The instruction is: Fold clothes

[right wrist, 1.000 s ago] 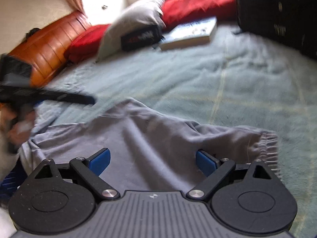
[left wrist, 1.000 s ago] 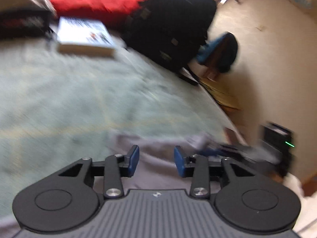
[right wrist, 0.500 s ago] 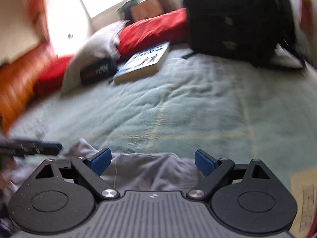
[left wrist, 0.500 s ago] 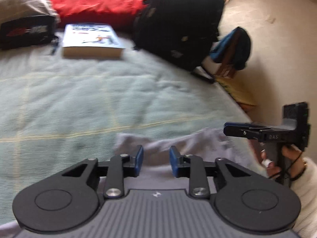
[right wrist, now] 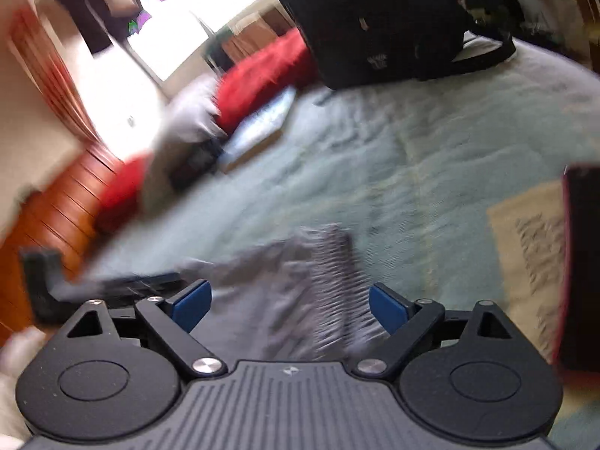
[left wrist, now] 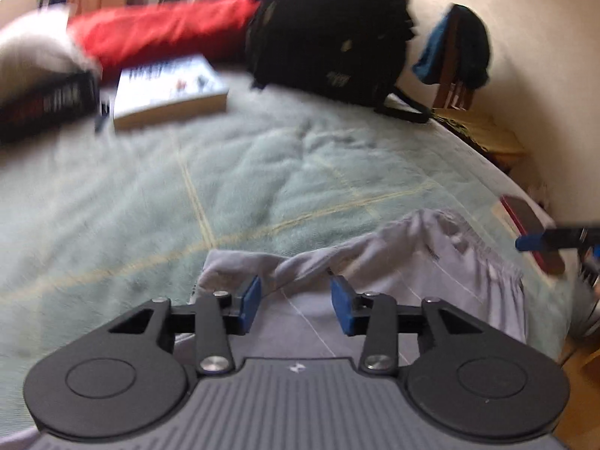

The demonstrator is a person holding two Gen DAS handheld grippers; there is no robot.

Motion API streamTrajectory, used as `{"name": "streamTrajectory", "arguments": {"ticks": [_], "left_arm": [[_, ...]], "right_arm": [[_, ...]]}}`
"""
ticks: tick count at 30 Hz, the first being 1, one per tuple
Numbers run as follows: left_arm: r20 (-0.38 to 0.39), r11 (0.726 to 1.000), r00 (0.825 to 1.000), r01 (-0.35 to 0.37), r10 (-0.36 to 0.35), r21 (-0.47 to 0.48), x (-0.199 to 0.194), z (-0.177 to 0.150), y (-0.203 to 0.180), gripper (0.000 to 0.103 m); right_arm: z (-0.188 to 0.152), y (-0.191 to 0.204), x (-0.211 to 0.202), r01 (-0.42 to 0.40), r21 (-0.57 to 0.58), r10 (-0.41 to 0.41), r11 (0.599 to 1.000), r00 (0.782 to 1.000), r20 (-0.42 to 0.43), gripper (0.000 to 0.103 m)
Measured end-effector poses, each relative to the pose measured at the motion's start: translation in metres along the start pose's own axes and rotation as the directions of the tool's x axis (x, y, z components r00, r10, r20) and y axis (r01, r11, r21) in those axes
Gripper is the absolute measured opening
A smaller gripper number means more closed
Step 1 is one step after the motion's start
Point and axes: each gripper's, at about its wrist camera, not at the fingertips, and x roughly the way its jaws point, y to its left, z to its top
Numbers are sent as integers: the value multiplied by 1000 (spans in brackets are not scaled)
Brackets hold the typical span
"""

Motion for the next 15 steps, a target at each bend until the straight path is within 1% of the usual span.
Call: {"name": "streamTrajectory", "arguments": {"ticks": [1, 2, 3, 4, 6, 8, 10, 12, 13, 15], "left_arm": [[6, 1000, 1000, -3, 3, 11, -5, -2, -5, 48], [10, 1000, 1000, -3, 3, 17, -10, -5, -10, 50], [10, 1000, 1000, -1, 1, 23, -13, -10, -16, 56], [9, 1000, 1000, -4, 3, 29, -17, -16, -23, 64], [12, 999, 1000, -26, 26, 42, -25, -30, -39, 70], [19, 996, 998, -54, 53, 64, -35, -47, -53, 72], [24, 992, 996, -91, 89, 85, -43, -65, -64, 75], [27, 989, 993, -114, 111, 95, -50, -79, -71, 75], [32, 989, 993, -118, 116, 91, -53, -84, -72, 75], [41, 990, 991, -127, 125, 52, -59, -92, -71, 75]], "right_arm": [[-6, 0, -3, -20, 16, 20, 1000, 1000, -3, 85], [-13, 0, -6, -37, 32, 37, 999, 999, -9, 82], [-20, -2, -5, -43, 50, 44, 998, 999, -25, 79], [-27, -5, -3, -48, 70, 50, 996, 998, -39, 77], [-40, -10, 2, -53, 109, 60, 993, 996, -66, 75], [-48, -14, 9, -39, 136, 51, 990, 995, -83, 74], [-51, -15, 10, -41, 139, 51, 989, 996, -73, 73], [-53, -18, 12, -45, 140, 53, 989, 997, -57, 71], [-54, -19, 14, -47, 140, 54, 989, 997, -47, 67], [-55, -23, 17, -54, 147, 57, 988, 998, -22, 62]]}}
